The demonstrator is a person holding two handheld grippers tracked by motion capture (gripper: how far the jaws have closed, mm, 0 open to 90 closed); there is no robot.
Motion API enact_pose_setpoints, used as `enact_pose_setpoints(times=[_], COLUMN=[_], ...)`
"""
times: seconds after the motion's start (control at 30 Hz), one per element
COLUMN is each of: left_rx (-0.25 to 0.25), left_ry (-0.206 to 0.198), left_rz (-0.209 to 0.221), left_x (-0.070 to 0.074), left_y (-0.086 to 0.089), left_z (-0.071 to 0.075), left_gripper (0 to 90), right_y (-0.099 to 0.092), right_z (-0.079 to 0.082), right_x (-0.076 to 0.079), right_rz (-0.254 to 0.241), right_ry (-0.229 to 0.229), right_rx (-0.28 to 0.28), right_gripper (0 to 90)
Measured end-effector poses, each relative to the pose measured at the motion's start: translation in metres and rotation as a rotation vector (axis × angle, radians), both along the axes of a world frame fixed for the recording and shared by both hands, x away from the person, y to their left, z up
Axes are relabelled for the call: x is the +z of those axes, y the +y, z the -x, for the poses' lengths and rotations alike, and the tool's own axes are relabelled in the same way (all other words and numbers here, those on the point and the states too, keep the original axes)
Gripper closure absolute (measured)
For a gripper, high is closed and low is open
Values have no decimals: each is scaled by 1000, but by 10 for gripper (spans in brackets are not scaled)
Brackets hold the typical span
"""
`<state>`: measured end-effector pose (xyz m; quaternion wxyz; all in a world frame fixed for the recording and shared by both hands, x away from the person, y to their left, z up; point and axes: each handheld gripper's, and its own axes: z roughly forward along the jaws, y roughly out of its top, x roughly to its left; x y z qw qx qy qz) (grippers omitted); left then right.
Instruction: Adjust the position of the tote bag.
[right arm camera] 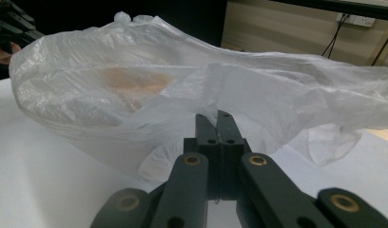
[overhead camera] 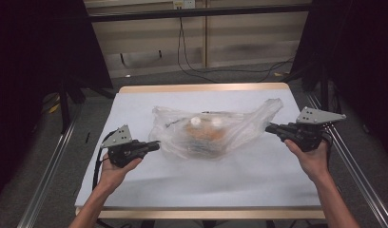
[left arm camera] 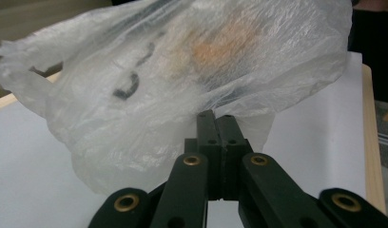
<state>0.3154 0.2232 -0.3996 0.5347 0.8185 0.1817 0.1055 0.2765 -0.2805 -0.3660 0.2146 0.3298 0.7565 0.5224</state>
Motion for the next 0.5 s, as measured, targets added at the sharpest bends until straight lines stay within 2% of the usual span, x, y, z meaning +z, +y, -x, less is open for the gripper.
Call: enact_pose_setpoints(times=[0.13,0.17,0.23,0.33,0.4,0.5], left_rx=[-12,-4,-14,-20,-23,-31], left_ry=[20,24,36,48,58,61], left_rz=[-8,-24,-22,-44,-41,-62], left_x=[-6,-8,-15,-21,-24,-29], left_y=[3,3,2,3,3,3], left_z=[0,1,1,2,3,4], left_gripper=[900,900,900,900,900,900], right_y=[-1,-1,-1,-1,-2,-5], right_z=[3,4,6,12,15,18], right_x=[-6,-10,-19,-29,-33,-35], right_rz=[4,5,25,45,57,55], right_ry=[21,30,53,78,82,88], right_rx=[7,6,6,8,9,6], right_gripper=[900,900,900,900,900,900])
